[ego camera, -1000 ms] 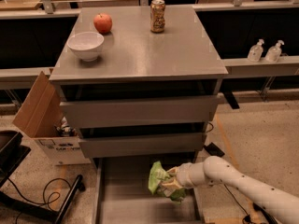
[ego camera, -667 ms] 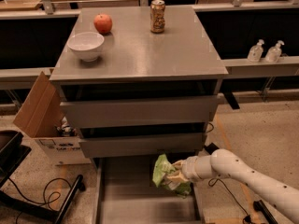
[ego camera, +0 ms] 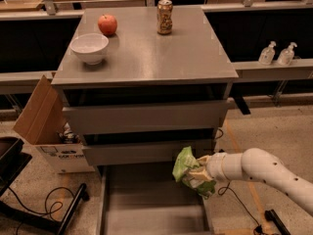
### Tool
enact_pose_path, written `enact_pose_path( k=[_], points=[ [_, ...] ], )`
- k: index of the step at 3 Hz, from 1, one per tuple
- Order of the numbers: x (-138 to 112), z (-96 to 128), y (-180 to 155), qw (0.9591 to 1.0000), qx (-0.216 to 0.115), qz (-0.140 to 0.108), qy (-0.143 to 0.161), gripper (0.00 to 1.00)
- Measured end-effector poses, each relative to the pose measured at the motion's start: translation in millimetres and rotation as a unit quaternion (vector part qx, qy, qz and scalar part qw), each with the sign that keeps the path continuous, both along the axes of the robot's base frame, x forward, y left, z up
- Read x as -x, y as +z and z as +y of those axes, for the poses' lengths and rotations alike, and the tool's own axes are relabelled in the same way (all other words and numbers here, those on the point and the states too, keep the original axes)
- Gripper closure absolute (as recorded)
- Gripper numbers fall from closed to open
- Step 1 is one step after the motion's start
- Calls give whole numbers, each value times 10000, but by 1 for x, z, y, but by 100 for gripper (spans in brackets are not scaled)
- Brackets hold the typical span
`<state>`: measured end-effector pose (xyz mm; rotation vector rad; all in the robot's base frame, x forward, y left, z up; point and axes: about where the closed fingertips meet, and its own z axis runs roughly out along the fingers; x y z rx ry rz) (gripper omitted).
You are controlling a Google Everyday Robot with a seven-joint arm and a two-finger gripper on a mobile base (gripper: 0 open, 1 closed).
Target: Pick green rice chip bag from bottom drawer and place on counter
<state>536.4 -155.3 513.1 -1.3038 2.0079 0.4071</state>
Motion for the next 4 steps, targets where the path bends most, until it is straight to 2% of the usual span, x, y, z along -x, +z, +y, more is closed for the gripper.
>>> enact_pose_path(
  k=[1, 2, 3, 4],
  points=[
    [0, 0, 0, 10000, -2, -1, 0, 100],
    [0, -2, 24, 10000, -85, -51, 0, 100],
    [11, -5, 81, 9995, -231, -166, -119, 100],
    [14, -15, 175, 9977, -174, -510, -402, 100]
  ],
)
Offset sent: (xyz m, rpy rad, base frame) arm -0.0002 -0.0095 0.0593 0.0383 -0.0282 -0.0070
